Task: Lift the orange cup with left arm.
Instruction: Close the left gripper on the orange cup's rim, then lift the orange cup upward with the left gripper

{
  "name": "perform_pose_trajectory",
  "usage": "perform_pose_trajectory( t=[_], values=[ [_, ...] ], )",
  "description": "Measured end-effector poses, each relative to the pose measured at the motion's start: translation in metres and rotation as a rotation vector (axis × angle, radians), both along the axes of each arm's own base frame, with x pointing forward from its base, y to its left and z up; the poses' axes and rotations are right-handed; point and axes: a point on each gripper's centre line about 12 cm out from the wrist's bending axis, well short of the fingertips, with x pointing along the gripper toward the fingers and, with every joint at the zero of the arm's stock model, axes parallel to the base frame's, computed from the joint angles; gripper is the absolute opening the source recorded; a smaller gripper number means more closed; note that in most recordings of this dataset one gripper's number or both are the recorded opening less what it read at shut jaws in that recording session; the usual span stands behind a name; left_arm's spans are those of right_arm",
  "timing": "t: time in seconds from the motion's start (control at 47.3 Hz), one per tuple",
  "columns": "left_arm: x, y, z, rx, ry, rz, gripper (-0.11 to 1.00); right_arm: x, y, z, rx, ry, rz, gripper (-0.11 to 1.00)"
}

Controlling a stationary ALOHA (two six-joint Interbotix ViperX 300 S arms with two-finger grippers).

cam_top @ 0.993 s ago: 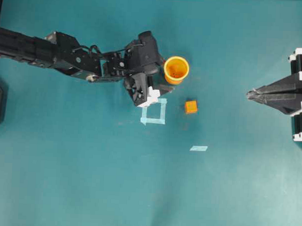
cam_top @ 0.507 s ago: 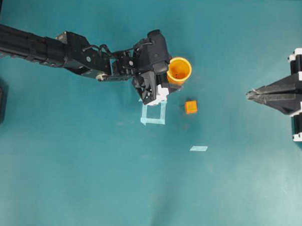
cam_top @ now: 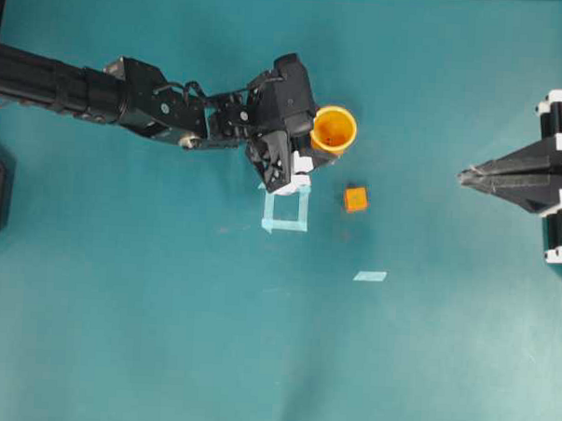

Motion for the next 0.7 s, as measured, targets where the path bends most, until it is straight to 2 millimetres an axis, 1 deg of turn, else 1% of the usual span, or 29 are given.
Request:
perform_pose_trajectory(
  t=[0.19, 0.338, 0.697],
  values=[
    [-0.001, -0.001, 0.02, 0.003, -0.004, -0.002, 0.67, 0.0, 0.0, 0.0, -0.001, 0.0, 0.002, 0.0],
    [-0.002, -0.001, 0.03, -0.002, 0.018, -0.002, 0.67, 0.0, 0.0, 0.0, -0.001, 0.0, 0.002, 0.0],
    [0.003, 0.0, 0.064, 0.008, 0.014, -0.006, 0.67, 0.0, 0.0, 0.001, -0.001, -0.002, 0.002, 0.0]
  ],
)
